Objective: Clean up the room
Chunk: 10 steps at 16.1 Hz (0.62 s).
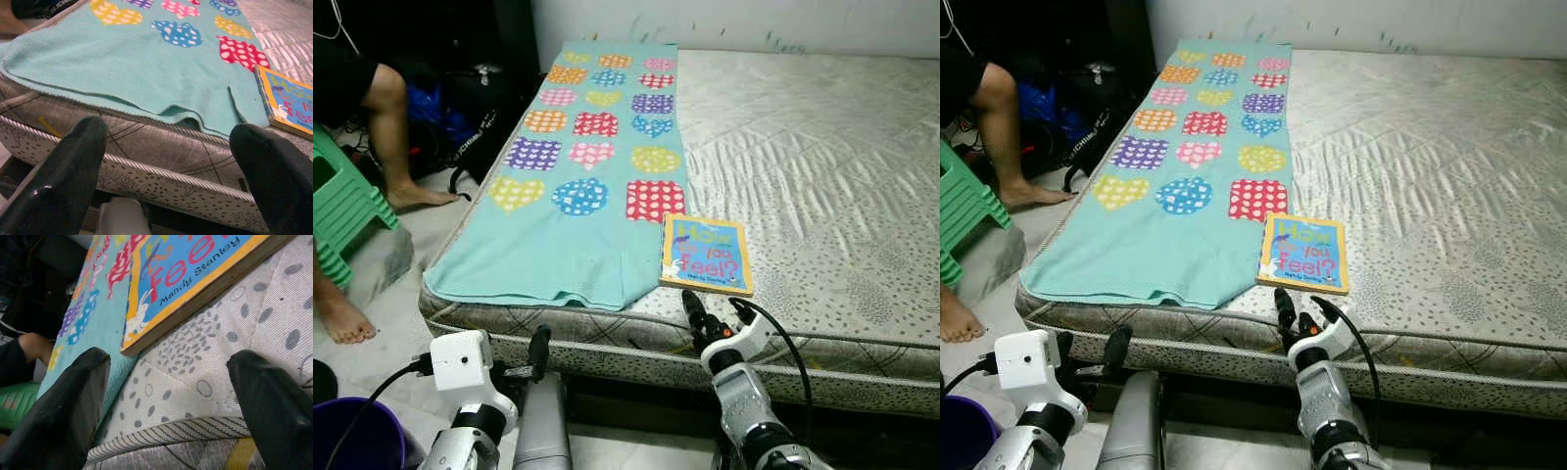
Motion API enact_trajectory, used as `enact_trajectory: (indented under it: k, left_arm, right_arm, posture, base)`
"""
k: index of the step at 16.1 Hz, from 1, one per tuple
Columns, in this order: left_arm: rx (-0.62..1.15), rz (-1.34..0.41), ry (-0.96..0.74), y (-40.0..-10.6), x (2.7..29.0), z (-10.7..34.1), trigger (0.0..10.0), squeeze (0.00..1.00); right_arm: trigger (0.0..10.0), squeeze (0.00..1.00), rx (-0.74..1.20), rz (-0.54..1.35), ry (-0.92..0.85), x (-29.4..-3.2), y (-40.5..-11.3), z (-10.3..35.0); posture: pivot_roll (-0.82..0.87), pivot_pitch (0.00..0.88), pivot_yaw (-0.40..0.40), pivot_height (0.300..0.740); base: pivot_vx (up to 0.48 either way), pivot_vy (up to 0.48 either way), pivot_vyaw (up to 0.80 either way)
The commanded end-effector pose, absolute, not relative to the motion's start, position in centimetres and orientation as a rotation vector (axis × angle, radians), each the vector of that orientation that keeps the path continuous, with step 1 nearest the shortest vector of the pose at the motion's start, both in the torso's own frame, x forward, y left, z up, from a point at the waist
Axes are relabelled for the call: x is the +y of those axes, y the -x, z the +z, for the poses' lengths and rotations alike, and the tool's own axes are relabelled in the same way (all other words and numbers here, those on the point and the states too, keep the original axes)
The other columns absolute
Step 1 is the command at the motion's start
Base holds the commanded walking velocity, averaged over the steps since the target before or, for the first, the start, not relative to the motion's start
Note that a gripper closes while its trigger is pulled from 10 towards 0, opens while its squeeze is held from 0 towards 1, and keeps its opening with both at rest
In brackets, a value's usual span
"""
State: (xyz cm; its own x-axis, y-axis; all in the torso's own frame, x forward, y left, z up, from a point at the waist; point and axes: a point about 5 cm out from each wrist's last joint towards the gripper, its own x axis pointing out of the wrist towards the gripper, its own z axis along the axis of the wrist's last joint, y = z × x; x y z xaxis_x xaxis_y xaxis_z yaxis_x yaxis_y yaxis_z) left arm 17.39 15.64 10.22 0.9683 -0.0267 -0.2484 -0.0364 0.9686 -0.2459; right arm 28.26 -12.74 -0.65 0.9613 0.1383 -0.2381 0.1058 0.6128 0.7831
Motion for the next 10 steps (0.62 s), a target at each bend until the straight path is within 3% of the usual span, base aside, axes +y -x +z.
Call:
enact_trajectory:
  k: [1,10]
  left_arm:
    - [0.256,0.012,0.23,-17.39,15.83,10.21,10.0,0.0]
    - [0.256,0.012,0.23,-17.39,15.83,10.21,10.0,0.0]
  right_arm:
    - [10.0,0.0,0.495,0.364,-1.144,7.81,-30.57,9.98]
    - [10.0,0.0,0.495,0.364,-1.144,7.81,-30.57,9.98]
  posture:
    - [0.35,0.165,-0.015,0.508]
    - [0.35,0.165,-0.015,0.508]
  base:
    - [0.0,0.0,0.0]
    - [0.0,0.0,0.0]
